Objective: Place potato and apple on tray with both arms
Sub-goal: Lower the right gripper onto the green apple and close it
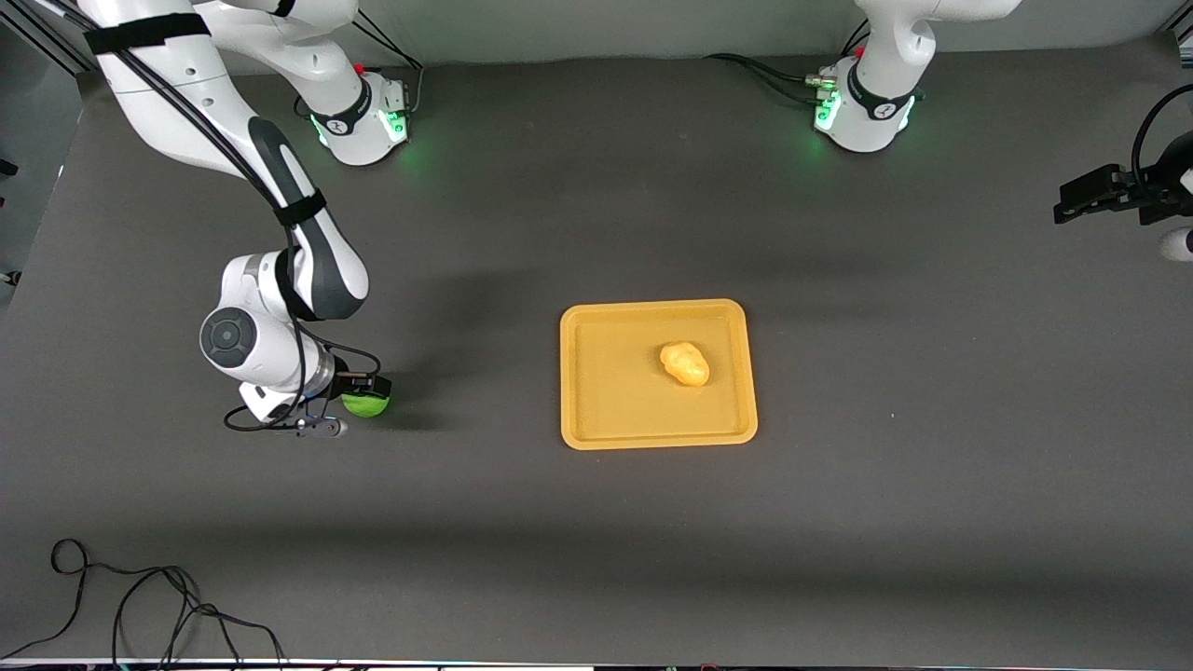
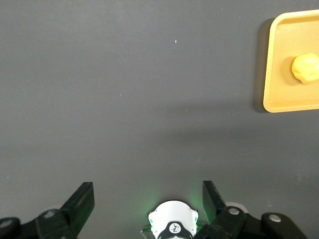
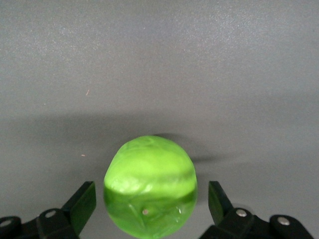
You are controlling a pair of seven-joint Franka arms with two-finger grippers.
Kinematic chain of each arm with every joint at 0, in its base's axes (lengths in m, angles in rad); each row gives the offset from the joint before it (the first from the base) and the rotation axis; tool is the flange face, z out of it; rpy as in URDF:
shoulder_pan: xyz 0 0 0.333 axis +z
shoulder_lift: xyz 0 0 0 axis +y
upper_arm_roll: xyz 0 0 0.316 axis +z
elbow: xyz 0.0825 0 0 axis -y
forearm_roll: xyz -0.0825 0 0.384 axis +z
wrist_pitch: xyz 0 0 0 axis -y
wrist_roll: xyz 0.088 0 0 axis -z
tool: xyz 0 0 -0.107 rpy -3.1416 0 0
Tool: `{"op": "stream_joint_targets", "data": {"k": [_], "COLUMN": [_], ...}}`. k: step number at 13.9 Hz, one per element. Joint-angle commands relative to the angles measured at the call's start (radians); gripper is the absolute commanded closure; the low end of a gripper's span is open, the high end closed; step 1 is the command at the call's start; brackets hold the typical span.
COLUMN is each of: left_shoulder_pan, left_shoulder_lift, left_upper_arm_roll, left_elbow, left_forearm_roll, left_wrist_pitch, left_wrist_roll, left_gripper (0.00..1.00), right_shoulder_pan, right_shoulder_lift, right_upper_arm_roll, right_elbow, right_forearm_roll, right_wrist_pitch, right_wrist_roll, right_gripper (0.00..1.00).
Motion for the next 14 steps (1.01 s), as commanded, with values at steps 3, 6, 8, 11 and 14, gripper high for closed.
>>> {"op": "stream_joint_targets", "data": {"k": [3, 6, 8, 11, 14], "left_shoulder_pan": [-0.01, -0.01, -0.01, -0.01, -0.01], "left_shoulder_lift": [0.01, 0.01, 0.01, 0.01, 0.01], "left_upper_arm_roll": [0.011, 0.011, 0.011, 0.011, 0.011], "left_elbow": [0.024, 0.025, 0.024, 0.024, 0.024], "left_forearm_roll": [-0.007, -0.007, -0.007, -0.007, -0.007], "left_wrist_pitch": [-0.01, -0.011, -0.011, -0.013, -0.011], "left_wrist_roll": [0.011, 0.011, 0.011, 0.011, 0.011], "left_gripper": [0.03, 0.03, 0.03, 0.03, 0.03], "right_shoulder_pan": [0.011, 0.011, 0.011, 0.012, 0.015], "right_shoulder_lift": [0.017, 0.034, 0.032, -0.012, -0.116], "right_upper_arm_roll": [-0.007, -0.007, -0.007, -0.007, -0.007], "right_elbow": [-0.004, -0.004, -0.004, 0.008, 0.068], "right_forearm_roll": [0.008, 0.009, 0.011, 0.011, 0.008], "right_wrist_pitch": [0.037, 0.034, 0.029, -0.015, -0.154], "right_wrist_roll": [0.022, 0.025, 0.027, 0.027, 0.022], "right_gripper": [0.0, 0.12, 0.47, 0.65, 0.65]}}
